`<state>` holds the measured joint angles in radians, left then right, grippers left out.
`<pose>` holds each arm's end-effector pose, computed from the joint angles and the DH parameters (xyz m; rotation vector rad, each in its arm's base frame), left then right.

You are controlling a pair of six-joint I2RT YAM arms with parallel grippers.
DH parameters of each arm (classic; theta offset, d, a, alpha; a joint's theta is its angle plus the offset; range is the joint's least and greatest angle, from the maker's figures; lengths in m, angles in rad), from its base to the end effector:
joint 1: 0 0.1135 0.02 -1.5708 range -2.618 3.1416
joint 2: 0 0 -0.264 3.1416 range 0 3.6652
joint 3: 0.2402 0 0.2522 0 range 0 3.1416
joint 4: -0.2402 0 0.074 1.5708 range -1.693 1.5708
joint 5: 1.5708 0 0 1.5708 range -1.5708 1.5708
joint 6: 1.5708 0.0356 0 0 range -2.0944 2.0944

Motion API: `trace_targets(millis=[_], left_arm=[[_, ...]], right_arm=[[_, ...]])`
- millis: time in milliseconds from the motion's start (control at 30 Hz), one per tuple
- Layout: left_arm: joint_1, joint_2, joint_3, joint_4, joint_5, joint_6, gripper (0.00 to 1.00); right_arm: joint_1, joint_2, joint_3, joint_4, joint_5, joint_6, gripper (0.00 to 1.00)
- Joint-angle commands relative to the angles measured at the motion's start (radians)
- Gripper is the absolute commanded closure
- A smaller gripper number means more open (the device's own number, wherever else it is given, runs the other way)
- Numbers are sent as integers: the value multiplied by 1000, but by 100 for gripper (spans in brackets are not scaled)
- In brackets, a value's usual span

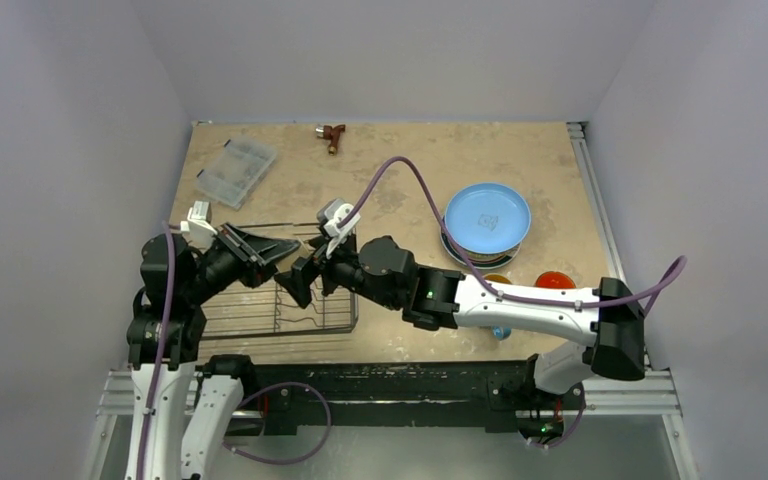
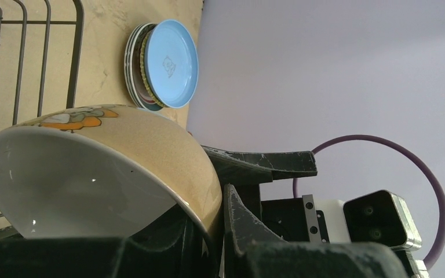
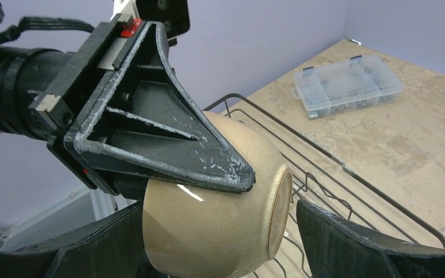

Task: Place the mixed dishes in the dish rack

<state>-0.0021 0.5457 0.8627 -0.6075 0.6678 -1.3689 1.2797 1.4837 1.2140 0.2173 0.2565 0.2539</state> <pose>0.1060 -0.0223 0.3547 -0.8801 1.9161 -1.5107 0.1112 0.3398 0.3634 -0.6524 1.5820 0.9606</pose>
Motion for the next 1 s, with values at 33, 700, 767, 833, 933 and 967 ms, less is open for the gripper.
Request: trace_targets(millis=[33,700,767,833,933,967], left_arm=[[2,-14,89,-66,-44,-80,100],[2,-15,184,-310,-233,52,80],[2,-13,183,-319,-253,67,72],[2,-6,187,-323,-267,79,66],[2,11,211,-353,-302,109,52],[2,16,224,-370,-320,121,48]], right_arm=[[4,30,39,26,-32,10,6],[10,97,90,158,-28,19,100],[11,109,86,198,-13,47,100],[10,123,79,238,-1,74,100],[11,141,72,289,29,111,100],[10,145,70,303,41,120,100]])
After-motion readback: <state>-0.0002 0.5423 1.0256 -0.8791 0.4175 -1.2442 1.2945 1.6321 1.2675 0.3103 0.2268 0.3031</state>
